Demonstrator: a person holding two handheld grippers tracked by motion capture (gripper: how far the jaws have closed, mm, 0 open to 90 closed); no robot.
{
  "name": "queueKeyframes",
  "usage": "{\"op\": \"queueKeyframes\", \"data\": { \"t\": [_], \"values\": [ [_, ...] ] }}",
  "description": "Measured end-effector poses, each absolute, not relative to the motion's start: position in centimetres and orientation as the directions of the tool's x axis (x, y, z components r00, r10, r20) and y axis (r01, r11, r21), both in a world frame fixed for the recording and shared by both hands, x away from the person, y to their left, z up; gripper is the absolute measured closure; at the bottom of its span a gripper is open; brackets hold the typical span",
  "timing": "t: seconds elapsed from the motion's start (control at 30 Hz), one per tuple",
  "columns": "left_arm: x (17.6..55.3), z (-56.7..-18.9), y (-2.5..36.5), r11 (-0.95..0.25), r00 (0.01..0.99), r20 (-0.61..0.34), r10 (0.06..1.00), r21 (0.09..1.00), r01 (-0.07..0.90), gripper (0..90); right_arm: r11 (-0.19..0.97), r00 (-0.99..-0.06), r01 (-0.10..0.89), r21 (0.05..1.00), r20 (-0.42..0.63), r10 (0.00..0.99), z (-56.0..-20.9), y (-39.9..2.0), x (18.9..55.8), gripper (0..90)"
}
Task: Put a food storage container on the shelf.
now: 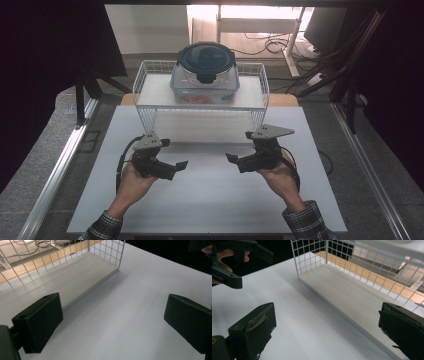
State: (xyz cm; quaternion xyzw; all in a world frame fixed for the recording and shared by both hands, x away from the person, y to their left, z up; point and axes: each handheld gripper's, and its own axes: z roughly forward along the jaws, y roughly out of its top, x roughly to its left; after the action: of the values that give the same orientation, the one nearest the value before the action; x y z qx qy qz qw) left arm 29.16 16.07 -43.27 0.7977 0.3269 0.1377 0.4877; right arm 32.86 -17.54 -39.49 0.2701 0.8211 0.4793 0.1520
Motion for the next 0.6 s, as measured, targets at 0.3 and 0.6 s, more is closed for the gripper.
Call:
{"op": "queueKeyframes", "data": {
  "t": [0.3, 0.6],
  "values": [
    [27.4, -45.4, 17.2, -0.303, 0.742, -0.094, 0.663, 0.873, 0.381, 2.0, 0.413, -0.799, 0.321, 0.852, 0.01, 0.601, -41.4, -18.5, 31.3, 0.7],
    [25.9, -47.7, 18.3, -0.304, 0.721, -0.106, 0.685, 0.858, 0.414, 1.9, 0.409, -0.79, 0.329, 0.851, 0.01, 0.613, -43.2, -19.1, 29.7, 0.2]
  ]
}}
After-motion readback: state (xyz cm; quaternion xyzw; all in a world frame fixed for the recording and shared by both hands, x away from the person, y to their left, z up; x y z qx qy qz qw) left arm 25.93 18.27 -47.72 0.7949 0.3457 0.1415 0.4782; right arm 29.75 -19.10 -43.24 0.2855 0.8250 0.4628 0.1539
